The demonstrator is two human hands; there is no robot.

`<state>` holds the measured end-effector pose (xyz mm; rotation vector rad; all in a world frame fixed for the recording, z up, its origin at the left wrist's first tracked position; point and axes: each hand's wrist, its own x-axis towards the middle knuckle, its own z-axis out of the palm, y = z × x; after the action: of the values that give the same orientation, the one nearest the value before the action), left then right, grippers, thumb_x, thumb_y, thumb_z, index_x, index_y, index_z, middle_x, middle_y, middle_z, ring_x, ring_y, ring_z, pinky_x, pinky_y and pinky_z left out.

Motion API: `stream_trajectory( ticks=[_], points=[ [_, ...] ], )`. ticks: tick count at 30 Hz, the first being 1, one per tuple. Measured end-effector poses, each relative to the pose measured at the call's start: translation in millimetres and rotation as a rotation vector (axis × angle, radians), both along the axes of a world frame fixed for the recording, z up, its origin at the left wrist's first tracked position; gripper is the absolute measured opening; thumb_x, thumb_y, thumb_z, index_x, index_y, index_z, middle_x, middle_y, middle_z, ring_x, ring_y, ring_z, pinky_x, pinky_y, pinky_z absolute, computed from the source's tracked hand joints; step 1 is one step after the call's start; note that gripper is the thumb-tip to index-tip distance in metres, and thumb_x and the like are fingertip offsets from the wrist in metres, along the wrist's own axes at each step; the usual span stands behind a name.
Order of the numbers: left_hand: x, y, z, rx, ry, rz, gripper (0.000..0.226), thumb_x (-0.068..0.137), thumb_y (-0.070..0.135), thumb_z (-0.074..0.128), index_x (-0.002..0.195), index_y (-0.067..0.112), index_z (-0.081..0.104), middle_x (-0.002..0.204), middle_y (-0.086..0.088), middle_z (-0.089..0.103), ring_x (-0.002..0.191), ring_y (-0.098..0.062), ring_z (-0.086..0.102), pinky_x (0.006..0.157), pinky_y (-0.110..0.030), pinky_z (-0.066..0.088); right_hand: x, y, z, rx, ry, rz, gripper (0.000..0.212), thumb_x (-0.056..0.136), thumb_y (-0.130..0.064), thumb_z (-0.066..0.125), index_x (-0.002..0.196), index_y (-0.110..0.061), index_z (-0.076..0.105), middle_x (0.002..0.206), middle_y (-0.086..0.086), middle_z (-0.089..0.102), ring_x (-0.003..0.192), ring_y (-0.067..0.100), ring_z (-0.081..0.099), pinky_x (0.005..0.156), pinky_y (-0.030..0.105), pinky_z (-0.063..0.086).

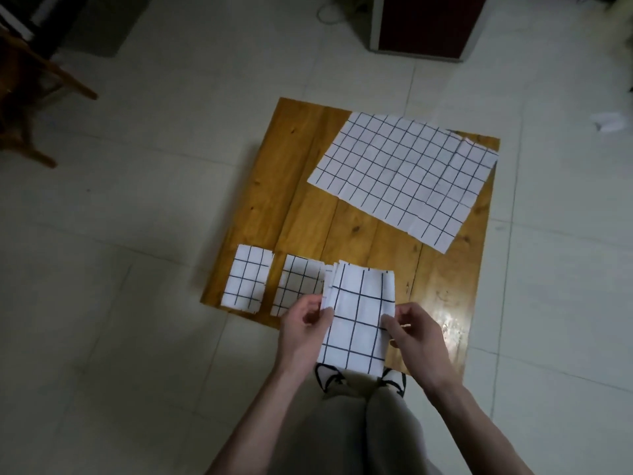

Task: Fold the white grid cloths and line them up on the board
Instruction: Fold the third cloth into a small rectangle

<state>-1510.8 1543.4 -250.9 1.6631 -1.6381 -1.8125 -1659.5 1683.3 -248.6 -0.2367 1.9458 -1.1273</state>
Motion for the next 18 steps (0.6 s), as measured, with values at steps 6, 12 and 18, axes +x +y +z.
stream_trajectory(
  ticks=[6,12,18],
  points=[
    [-12,-6,-71,0.017,0.007,-0.052,0.033,0.094,0.005,0.073,0.114,0.030,0.068,0.110,0.005,0.075,0.099,-0.004,0.071,0.082,-0.018,0.057,-2,3,-70,0.044,0.056,-0.044,0.010,0.098,-0.031,0.069,0.092,-0.025,0.064,0.087,0.000,0.074,0.085,0.022,0.072,0.076,0.036,0.061],
    [-21,2,-146,-0.050,-0.008,-0.012,0.028,0.094,0.009,0.075,0.104,0.035,0.070,0.102,0.007,0.075,0.092,0.001,0.069,0.078,-0.015,0.055,-6,0,-147,0.094,0.093,-0.069,0.009,0.098,-0.041,0.067,0.097,-0.032,0.066,0.090,-0.019,0.072,0.085,-0.001,0.068,0.074,0.022,0.052],
    [-31,6,-194,-0.109,-0.032,0.064,0.022,0.098,0.011,0.071,0.106,0.031,0.070,0.103,0.010,0.073,0.092,0.008,0.066,0.078,-0.007,0.051,-9,-7,-190,0.086,0.040,-0.082,0.009,0.100,-0.036,0.066,0.100,-0.027,0.064,0.090,-0.007,0.071,0.084,0.004,0.066,0.069,0.017,0.050]
  ],
)
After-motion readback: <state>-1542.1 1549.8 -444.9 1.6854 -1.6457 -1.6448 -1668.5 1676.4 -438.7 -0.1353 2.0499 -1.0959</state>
